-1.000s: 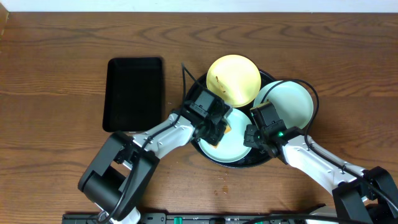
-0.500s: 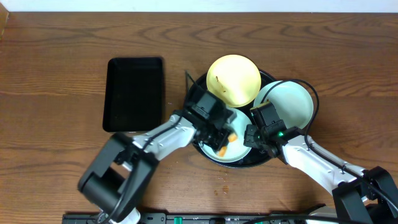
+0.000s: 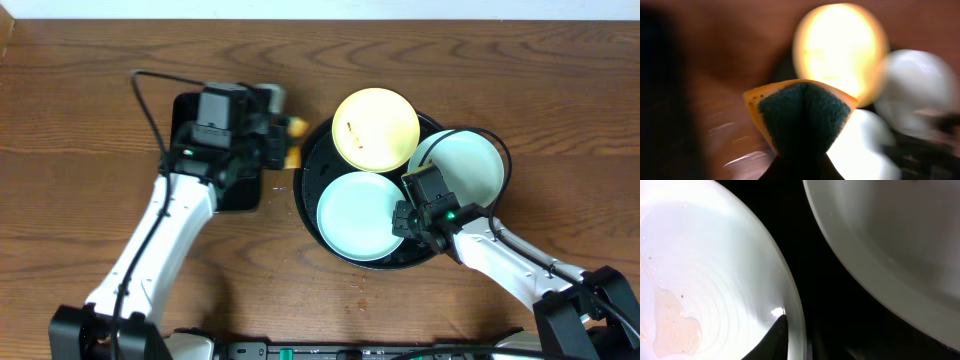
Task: Clean dirty plates on tray and stack at the side
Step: 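Return the sponge with the left gripper to the black tray, then lift the cleaned plate with the right gripper and place it right of the tray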
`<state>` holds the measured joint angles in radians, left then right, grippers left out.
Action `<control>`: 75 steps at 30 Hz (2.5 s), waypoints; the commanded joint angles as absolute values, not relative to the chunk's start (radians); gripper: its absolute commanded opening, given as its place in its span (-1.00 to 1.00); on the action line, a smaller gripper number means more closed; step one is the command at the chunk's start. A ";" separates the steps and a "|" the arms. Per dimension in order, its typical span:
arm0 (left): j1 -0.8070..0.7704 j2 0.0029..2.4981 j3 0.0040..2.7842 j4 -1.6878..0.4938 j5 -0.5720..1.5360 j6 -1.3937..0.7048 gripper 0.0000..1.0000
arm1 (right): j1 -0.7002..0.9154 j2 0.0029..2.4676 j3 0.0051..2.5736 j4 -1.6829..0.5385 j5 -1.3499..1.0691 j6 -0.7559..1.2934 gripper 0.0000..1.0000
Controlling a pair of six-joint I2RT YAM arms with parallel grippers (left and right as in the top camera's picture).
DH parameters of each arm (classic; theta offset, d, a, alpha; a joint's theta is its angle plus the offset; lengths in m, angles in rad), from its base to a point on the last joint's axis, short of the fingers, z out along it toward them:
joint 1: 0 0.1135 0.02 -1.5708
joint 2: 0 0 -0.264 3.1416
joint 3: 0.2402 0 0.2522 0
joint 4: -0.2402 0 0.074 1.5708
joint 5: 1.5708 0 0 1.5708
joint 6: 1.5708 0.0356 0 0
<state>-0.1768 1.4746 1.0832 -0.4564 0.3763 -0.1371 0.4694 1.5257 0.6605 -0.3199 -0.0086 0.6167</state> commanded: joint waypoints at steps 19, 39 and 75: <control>0.017 1.835 1.038 -0.327 0.007 -0.144 0.31 | 0.483 1.535 0.654 -0.321 0.000 0.609 -0.99; 0.017 1.835 1.038 -0.327 0.007 -0.144 0.74 | 0.486 1.150 0.775 -0.351 0.429 0.053 -0.98; 0.017 1.835 1.038 -0.327 0.007 -0.144 0.77 | 0.898 1.152 0.805 -0.173 0.839 -0.660 -0.98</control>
<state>0.0143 1.8374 1.0412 -0.3279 0.0189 -0.1425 0.8906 1.1522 0.7845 -0.1719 0.8349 -0.6483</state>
